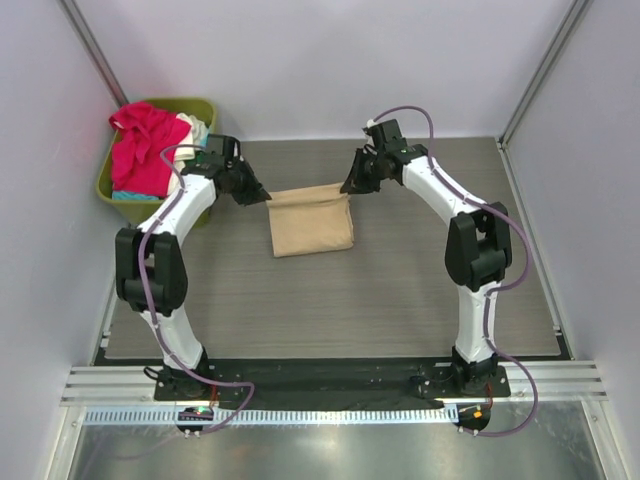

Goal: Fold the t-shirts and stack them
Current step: Fold the tshirt, then neatly place the folded tshirt to the corner

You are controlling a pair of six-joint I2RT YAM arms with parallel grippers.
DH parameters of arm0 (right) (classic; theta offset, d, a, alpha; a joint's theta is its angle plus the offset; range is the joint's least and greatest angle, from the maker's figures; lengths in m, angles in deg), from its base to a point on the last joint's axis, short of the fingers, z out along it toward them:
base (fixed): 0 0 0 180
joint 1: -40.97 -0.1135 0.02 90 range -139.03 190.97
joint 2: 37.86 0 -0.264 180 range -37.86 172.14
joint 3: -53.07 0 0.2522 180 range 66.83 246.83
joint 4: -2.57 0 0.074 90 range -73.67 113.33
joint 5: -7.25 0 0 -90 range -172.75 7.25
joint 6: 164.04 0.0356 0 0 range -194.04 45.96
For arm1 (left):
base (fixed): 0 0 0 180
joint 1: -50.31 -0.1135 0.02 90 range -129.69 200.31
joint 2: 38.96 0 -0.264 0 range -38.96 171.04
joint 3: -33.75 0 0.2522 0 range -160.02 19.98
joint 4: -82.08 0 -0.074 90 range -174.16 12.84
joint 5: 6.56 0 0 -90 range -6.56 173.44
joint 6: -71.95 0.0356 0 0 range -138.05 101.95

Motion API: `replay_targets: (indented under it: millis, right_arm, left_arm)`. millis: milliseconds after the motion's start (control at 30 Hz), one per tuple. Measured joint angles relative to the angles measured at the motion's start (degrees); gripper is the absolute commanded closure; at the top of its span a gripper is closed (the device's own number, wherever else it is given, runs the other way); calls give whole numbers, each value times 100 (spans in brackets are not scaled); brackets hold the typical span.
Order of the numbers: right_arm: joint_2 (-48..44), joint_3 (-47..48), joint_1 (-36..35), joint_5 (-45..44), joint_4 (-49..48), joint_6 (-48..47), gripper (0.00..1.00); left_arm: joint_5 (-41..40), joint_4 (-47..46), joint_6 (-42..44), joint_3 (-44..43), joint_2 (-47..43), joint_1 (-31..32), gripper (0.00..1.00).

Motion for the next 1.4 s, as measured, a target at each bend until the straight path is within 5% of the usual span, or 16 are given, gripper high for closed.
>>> replay_targets:
  millis: [367, 400, 467, 533, 667, 833, 1100, 1400]
  right_arm:
    - [1104, 968, 133, 177, 98, 42, 99]
    - [1176, 1047, 144, 197, 94, 44, 96]
    - [1309, 1193, 173, 238, 109, 74, 68]
    - [1462, 1386, 208, 258, 125, 138, 34]
    - [1947, 2107, 369, 264, 197, 223, 23]
    - [2074, 2581, 581, 210, 216, 326, 23]
    - [848, 1047, -7, -131, -221, 190, 24]
    - [772, 417, -457, -496, -286, -197, 6]
  left_arm:
    - [103, 205, 48, -1010, 1180, -101, 99]
    - [107, 249, 48, -1161, 1281, -105, 98]
    - [111, 295, 57, -1443, 1473, -114, 96]
    - [92, 426, 109, -1808, 1738, -122, 66]
    - [122, 855, 197, -2992, 2540, -210, 29]
    - [155, 1360, 334, -4205, 3067, -302, 23]
    - [162, 859, 334, -1687, 868, -254, 24]
    - [81, 686, 538, 645, -1209, -9, 24]
